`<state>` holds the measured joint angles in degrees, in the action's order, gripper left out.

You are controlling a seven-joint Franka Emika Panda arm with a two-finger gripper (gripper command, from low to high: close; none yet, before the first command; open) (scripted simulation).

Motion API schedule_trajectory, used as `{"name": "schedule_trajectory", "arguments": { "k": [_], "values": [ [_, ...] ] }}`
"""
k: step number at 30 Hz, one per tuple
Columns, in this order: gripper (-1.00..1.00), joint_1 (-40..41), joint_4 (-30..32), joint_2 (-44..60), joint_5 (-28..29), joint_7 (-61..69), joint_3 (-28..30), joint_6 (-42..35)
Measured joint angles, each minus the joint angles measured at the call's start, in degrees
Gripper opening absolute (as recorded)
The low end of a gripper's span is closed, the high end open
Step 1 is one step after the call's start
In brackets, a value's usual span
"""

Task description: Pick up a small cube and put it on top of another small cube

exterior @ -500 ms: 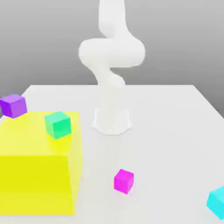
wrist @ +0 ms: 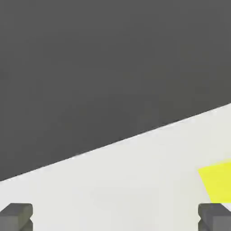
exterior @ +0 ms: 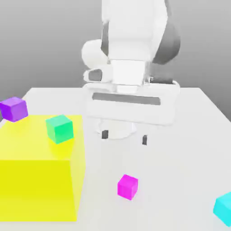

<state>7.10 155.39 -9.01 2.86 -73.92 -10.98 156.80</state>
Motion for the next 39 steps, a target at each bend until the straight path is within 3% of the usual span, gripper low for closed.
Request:
{"name": "schedule_trajectory", "arguments": {
  "k": [6,12,13,19,27,33,39],
  "values": [
    [0.00,-1.04,6.25,12.31,0.11,-7.53,-0.20,8.76],
    [0.00,-7.58,4.36,24.70,6.06,-12.49,7.78,18.62],
    [-1.00,-8.38,4.16,25.83,6.33,-12.69,8.65,19.54],
    [-1.00,-8.74,4.05,26.41,6.63,-12.93,9.07,20.09],
    [-1.00,-5.21,6.66,12.53,-0.88,-7.12,3.60,8.96],
    [-1.00,-1.39,-1.95,2.69,7.58,-3.56,5.01,-5.07],
    [-1.00,2.73,-8.28,-6.12,8.77,-3.30,8.16,-20.32]
  ]
}}
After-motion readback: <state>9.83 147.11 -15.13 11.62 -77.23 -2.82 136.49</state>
